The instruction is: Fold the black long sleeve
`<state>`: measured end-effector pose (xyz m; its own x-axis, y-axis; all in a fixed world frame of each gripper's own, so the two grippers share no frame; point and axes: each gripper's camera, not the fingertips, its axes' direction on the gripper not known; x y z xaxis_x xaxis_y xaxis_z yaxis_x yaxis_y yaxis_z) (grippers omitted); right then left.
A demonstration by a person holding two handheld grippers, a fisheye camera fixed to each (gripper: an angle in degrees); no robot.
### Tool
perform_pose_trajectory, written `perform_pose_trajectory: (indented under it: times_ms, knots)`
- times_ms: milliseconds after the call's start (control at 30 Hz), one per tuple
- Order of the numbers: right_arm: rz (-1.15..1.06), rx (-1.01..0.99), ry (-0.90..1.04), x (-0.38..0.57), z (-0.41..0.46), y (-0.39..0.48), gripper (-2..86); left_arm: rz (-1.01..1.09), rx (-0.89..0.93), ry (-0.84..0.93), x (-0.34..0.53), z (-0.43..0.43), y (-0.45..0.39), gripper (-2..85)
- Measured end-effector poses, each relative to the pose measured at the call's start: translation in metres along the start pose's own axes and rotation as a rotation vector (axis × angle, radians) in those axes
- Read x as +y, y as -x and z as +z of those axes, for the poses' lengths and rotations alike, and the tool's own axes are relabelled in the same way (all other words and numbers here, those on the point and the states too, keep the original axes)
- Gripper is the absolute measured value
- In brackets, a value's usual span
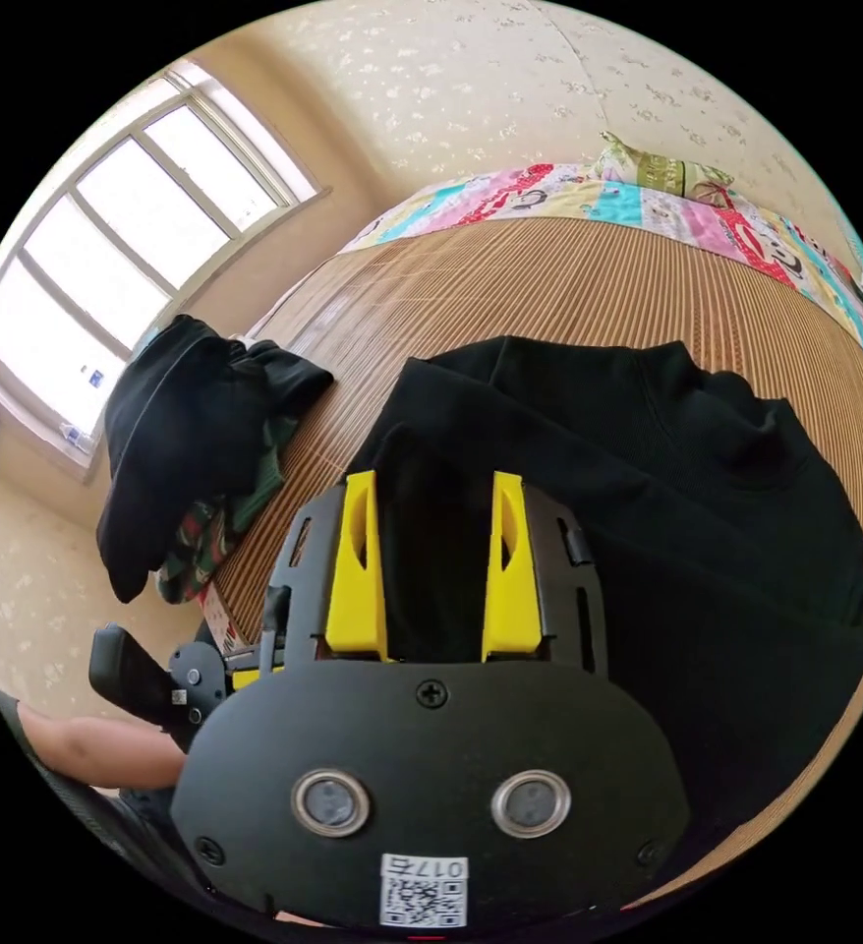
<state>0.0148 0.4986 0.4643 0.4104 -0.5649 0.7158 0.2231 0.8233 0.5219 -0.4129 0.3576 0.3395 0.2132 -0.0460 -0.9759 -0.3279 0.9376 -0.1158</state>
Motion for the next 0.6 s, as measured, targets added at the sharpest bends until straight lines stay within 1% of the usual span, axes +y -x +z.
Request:
perform_pose_trajectory:
  times_ms: [67,133,167,267,333,400,467,500,600]
  knots:
    - [0.021,0.033,0.077,-0.001,0.019,-0.003,9.1,0.000,0.000,0.002,0.000,0.000,-0.002,-1.0]
    - [-0.007,0.055,0.050,0.001,0.010,0.002,5.4,0.001,-0.002,0.001,-0.001,0.000,-0.005,-1.0]
    - [-0.021,0.030,0.010,0.003,-0.001,0.006,4.8,0.001,-0.002,0.001,-0.001,0.001,-0.007,-0.9]
    - [-0.041,-0.016,-0.145,0.008,-0.031,0.015,5.0,0.006,-0.010,0.000,-0.002,0.001,-0.012,-0.9]
    - [-0.075,-0.071,-0.178,0.005,-0.037,0.017,6.4,0.008,-0.015,0.000,-0.003,0.002,-0.016,-0.9]
    - [-0.085,-0.107,-0.149,-0.004,-0.030,0.015,10.4,0.005,-0.010,0.000,-0.005,0.002,-0.018,-0.9]
    - [-0.037,-0.104,0.002,-0.014,-0.007,0.006,14.2,0.003,-0.006,0.000,-0.007,0.002,-0.020,-0.9]
    - [-0.019,-0.104,0.013,-0.013,-0.005,0.004,13.9,0.002,-0.004,0.000,-0.008,0.002,-0.022,-1.0]
    - [0.016,-0.110,-0.098,0.017,-0.029,0.002,10.7,0.001,-0.001,-0.001,-0.011,0.003,-0.026,-1.0]
